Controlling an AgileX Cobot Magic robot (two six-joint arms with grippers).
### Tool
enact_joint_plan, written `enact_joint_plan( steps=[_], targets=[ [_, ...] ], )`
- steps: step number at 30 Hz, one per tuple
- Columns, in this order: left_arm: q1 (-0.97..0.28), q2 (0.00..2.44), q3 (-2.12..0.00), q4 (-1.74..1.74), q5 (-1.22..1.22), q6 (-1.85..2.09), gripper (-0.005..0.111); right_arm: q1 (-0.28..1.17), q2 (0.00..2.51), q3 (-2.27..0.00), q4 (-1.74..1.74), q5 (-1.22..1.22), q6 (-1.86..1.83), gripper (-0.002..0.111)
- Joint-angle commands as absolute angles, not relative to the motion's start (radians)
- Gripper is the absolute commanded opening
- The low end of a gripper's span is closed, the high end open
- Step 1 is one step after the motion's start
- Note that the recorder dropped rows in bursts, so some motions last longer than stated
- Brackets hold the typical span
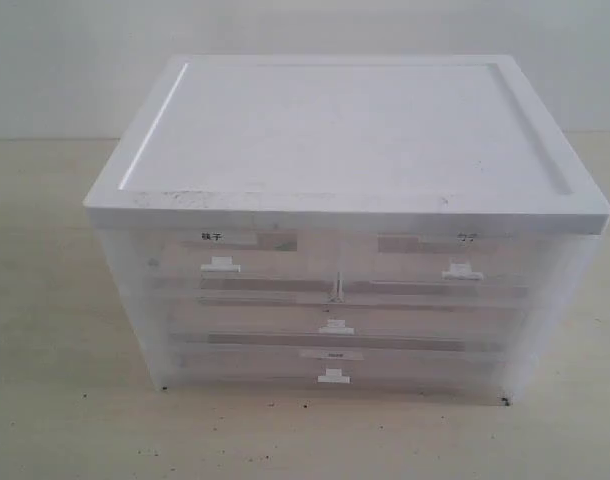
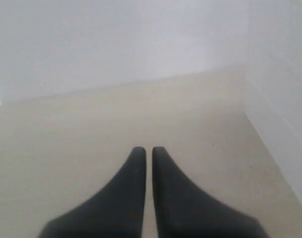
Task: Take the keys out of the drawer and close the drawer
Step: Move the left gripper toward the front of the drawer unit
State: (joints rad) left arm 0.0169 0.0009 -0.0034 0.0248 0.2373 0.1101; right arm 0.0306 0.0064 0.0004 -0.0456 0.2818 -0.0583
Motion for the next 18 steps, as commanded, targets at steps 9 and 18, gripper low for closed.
enact_joint_plan(
  steps=[9, 18],
  targets=[
    [0.019, 0.000, 0.000, -0.115, -0.280, -0.116, 0.004, 0.031, 0.000, 0.000, -0.052, -0.349, 0.000, 0.000],
    [0.019, 0.000, 0.000, 0.294, -0.535, -0.617, 0.004, 0.031, 0.000, 0.000, -0.139, -0.443, 0.382, 0.000]
  ],
)
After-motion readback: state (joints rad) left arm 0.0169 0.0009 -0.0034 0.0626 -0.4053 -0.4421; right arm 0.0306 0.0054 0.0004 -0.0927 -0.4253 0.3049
